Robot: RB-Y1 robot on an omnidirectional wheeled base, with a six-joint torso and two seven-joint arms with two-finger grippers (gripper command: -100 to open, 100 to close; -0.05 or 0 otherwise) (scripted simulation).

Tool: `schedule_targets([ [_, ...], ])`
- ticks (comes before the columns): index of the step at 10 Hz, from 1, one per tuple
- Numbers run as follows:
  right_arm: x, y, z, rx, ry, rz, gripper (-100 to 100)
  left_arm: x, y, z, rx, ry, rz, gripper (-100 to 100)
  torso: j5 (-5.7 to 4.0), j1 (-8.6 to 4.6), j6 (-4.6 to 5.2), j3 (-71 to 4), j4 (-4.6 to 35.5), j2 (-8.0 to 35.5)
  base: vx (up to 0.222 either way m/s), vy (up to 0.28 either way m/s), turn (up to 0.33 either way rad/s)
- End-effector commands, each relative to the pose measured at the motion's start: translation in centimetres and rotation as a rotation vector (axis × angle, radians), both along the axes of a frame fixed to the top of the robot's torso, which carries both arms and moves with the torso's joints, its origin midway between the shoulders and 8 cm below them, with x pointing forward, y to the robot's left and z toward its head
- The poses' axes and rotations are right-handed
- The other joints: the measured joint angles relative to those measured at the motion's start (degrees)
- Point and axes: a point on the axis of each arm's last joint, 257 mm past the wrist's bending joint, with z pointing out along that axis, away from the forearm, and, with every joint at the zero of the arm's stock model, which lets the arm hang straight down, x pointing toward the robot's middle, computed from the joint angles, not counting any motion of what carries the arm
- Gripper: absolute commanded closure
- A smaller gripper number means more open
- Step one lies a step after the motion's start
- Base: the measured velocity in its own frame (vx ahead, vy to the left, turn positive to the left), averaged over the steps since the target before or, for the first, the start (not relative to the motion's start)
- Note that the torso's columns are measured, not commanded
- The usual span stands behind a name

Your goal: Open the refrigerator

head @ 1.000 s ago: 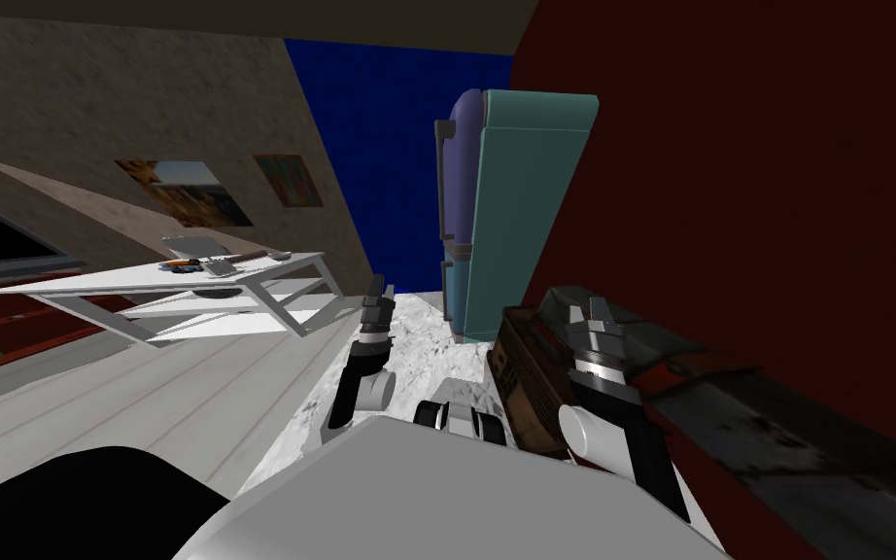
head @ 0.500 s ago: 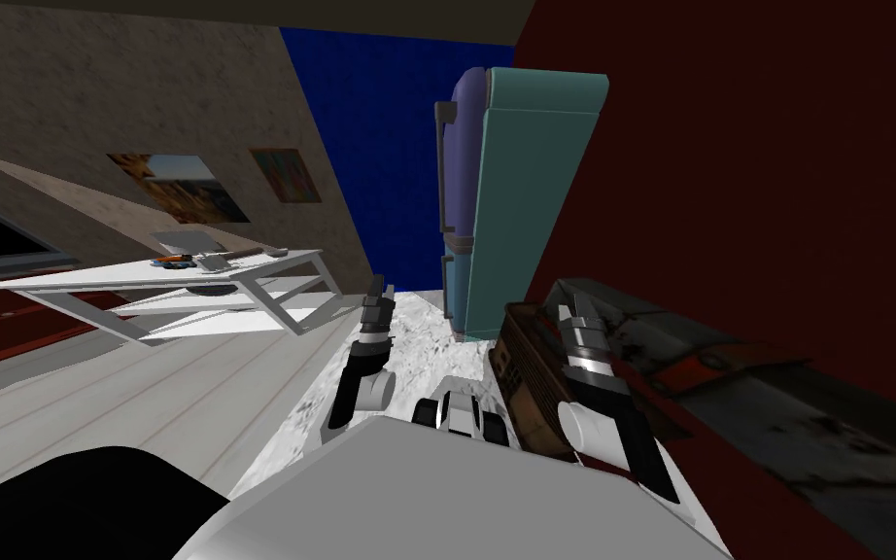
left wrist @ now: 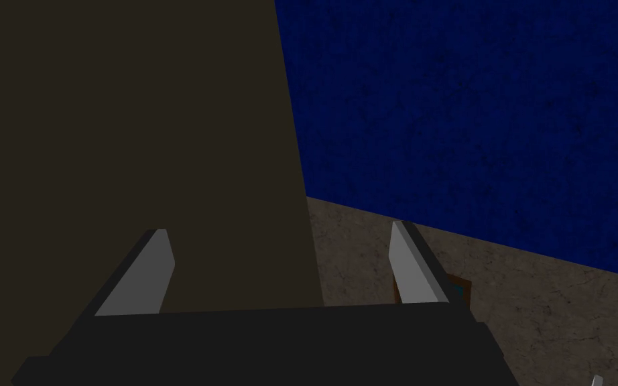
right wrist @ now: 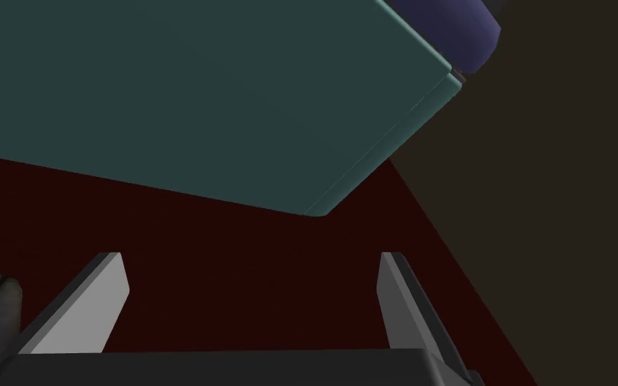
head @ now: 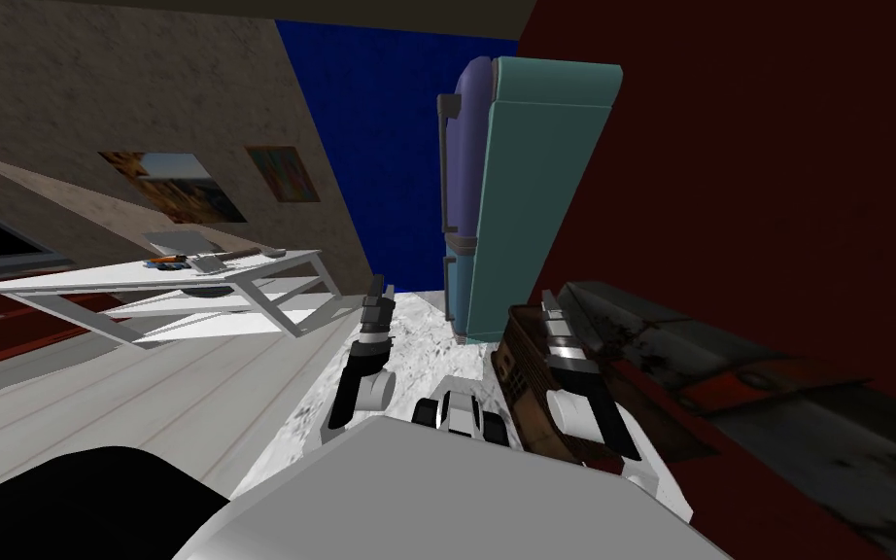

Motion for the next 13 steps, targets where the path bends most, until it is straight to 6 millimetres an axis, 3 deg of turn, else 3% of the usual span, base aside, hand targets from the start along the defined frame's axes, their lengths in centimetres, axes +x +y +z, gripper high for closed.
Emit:
schedule_targets([
  [1,1.4,1.3,-0.5,-0.104,0.022,-0.019,-100,0.0,0.0,0.0,0.000,0.000,0.000,0,-0.01,-0.07,0.02,0.0,0.0,0.1,0.042,0.032,-0.003],
  [6,3.9,4.2,-1.7,-0.298,0.053,-0.051,-100,0.0,0.0,0.0,0.000,0.000,0.000,0,0.01,0.03,0.00,0.0,0.0,0.0,0.051,0.039,-0.001],
  [8,5.6,6.3,-2.4,-0.425,0.068,-0.067,-100,0.0,0.0,0.0,0.000,0.000,0.000,0,-0.01,-0.06,0.00,0.0,0.0,0.0,0.069,0.040,-0.002],
  [11,6.4,7.3,-2.8,-0.517,0.071,-0.089,-100,0.0,0.0,0.0,0.000,0.000,0.000,0,-0.01,-0.04,0.00,0.1,0.0,0.1,0.047,0.035,0.000],
  [13,8.0,9.3,-3.6,-0.654,0.080,-0.110,-100,0.0,0.0,0.0,0.000,0.000,0.000,0,-0.01,-0.03,0.00,0.1,0.0,0.1,0.051,0.048,-0.002],
])
